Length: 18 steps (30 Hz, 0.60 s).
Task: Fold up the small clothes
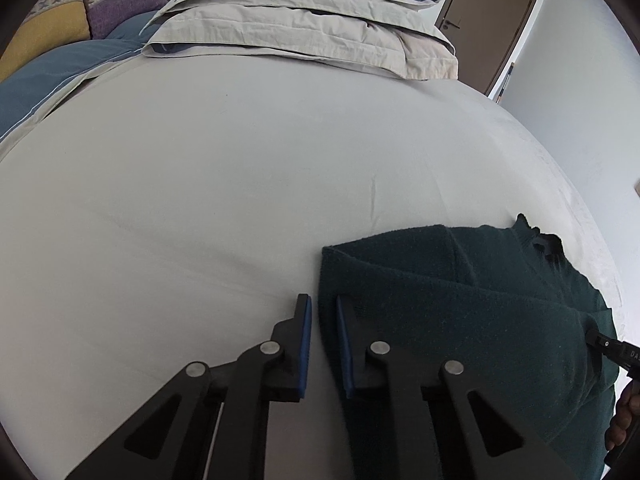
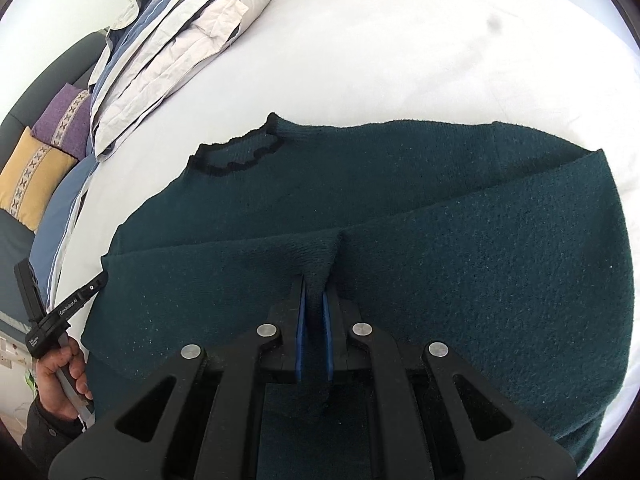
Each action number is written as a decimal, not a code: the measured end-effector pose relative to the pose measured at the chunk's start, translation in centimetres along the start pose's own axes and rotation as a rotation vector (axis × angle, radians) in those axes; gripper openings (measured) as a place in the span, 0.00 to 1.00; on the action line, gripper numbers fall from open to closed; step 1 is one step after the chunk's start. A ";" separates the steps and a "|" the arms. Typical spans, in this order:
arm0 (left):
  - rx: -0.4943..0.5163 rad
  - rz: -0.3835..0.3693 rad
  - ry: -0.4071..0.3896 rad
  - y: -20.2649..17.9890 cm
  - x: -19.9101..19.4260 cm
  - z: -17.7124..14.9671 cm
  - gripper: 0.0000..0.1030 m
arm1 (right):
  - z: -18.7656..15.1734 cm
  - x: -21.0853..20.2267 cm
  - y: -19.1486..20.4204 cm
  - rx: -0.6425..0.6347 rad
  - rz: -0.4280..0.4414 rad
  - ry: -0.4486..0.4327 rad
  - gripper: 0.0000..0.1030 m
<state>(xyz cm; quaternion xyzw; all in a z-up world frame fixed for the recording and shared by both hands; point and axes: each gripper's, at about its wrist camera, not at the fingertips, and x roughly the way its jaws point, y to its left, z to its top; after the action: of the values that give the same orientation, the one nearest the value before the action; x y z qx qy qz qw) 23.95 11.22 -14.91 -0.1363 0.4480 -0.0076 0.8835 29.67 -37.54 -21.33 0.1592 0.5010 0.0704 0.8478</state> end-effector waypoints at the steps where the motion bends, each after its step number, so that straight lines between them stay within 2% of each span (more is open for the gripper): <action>1: -0.006 -0.004 0.002 0.0 0.0 0.3 0.21 | 0.0 -0.2 0.1 -0.004 0.007 -0.001 0.10; 2: -0.006 0.006 0.001 0.0 0.0 0.6 0.26 | 0.0 -0.4 0.4 -0.010 0.016 -0.003 0.10; 4: 0.017 0.032 -0.010 -0.3 0.0 1.0 0.50 | -0.2 -0.8 0.9 -0.024 0.022 -0.012 0.10; 5: 0.033 0.047 -0.018 -0.5 0.2 1.1 0.52 | -0.2 -1.0 1.1 -0.032 0.021 -0.015 0.10; 8: 0.055 0.076 -0.005 -0.5 1.4 1.2 0.53 | -0.4 -1.2 1.6 -0.057 0.007 -0.011 0.10; 10: 0.052 0.088 -0.006 -0.3 1.8 1.2 0.47 | -0.5 -0.6 1.3 -0.059 -0.052 0.002 0.10; 13: 0.082 0.124 -0.015 -0.5 1.8 0.9 0.40 | -0.4 -0.2 -0.4 0.013 -0.009 -0.006 0.09; 18: 0.083 0.124 -0.020 -0.4 1.6 0.9 0.38 | -0.5 -0.5 -1.9 0.081 0.040 -0.023 0.07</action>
<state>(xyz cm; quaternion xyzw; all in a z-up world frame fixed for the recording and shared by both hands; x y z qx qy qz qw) 25.64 10.85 -15.63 -0.0715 0.4460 0.0298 0.8916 28.91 -39.38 -21.75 0.2043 0.4904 0.0653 0.8447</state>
